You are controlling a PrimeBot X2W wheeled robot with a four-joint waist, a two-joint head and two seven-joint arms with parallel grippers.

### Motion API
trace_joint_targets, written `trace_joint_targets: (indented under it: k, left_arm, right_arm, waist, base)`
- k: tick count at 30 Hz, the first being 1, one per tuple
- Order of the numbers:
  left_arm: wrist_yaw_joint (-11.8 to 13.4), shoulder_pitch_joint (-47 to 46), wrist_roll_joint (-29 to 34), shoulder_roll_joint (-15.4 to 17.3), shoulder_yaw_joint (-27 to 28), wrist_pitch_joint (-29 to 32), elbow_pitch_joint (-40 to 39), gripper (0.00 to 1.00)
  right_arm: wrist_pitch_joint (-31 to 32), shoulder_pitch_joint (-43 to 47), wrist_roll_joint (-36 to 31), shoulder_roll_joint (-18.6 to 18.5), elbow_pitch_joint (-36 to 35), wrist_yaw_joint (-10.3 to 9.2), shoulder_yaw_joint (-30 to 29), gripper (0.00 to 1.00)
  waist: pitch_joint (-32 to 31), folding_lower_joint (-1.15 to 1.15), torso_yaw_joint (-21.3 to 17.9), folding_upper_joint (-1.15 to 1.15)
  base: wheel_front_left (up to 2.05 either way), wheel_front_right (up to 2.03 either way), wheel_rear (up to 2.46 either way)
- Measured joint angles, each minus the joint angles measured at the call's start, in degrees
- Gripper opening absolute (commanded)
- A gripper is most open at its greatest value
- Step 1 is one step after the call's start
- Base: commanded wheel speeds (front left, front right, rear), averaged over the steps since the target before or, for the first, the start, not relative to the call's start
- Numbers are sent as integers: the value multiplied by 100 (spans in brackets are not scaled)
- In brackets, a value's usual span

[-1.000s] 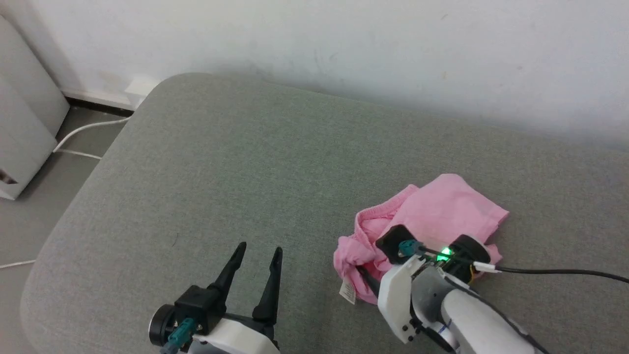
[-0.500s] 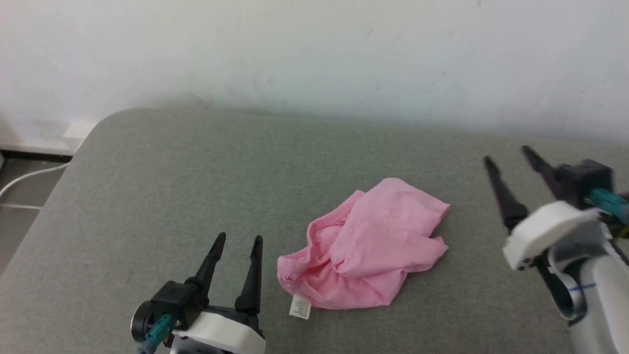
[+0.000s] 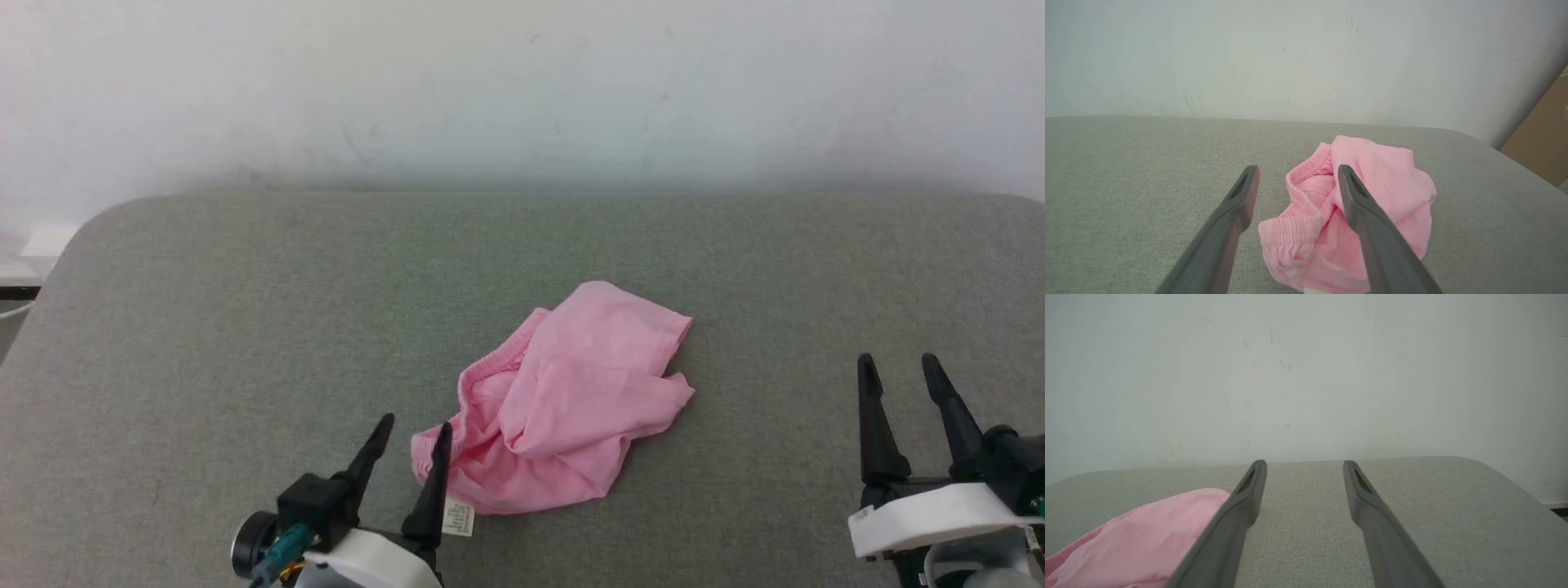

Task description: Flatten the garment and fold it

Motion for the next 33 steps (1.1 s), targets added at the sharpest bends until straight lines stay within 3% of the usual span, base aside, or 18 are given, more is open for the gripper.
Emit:
trace_joint_targets:
  k: [4, 7, 14, 18, 23, 24, 25, 29, 33]
  left_arm:
    - [-31, -274, -21, 278, -360, 792, 46, 100]
    - [-67, -638, -102, 593, -779, 1814, 19, 100]
    - [-70, -1553, -193, 1155, -1177, 3909, 0, 100]
    - [-70, -1983, -145, 1448, -1388, 4622, 183, 100]
    - [-68, -2231, -750, 1627, -1724, 5091, 376, 100]
    - [-68, -2266, -899, 1670, -1740, 5110, 375, 46]
    - [-68, -2276, -1040, 1686, -1705, 5047, 375, 0]
    - [-32, -2267, -1258, 1570, -1444, 4270, 385, 0]
    - [325, -2170, -1378, 1475, -916, 3329, 379, 0]
  right_arm:
    - [-60, 1, 121, 8, 2, 0, 105, 100]
    - [-67, -23, 102, 9, -9, 0, 138, 100]
    - [-36, -183, 98, 9, -23, 0, 160, 100]
    - [-42, -264, 86, 9, 16, 0, 267, 100]
    - [-60, -330, 69, 10, 122, 0, 381, 100]
    - [-78, -342, 62, 10, 142, 0, 393, 100]
    - [-92, -356, 62, 9, 159, 0, 404, 100]
    - [-101, -375, 44, 7, 224, 0, 388, 100]
    - [-73, -366, -10, 11, 288, 0, 369, 100]
  waist:
    - [144, 1, -107, 0]
    - [275, 0, -176, 0]
    - [635, 1, -347, 0]
    - [846, 1, -466, 0]
    - [1052, 0, -624, 0]
    - [1081, 0, -650, 0]
    - [1108, 1, -670, 0]
    - [1149, 2, -654, 0]
    - [1071, 2, -555, 0]
  base:
    - [0, 0, 0]
    - [0, 0, 0]
    - [0, 0, 0]
    - [0, 0, 0]
    - [0, 0, 0]
    - [0, 0, 0]
    - [0, 0, 0]
    - [0, 0, 0]
    - [0, 0, 0]
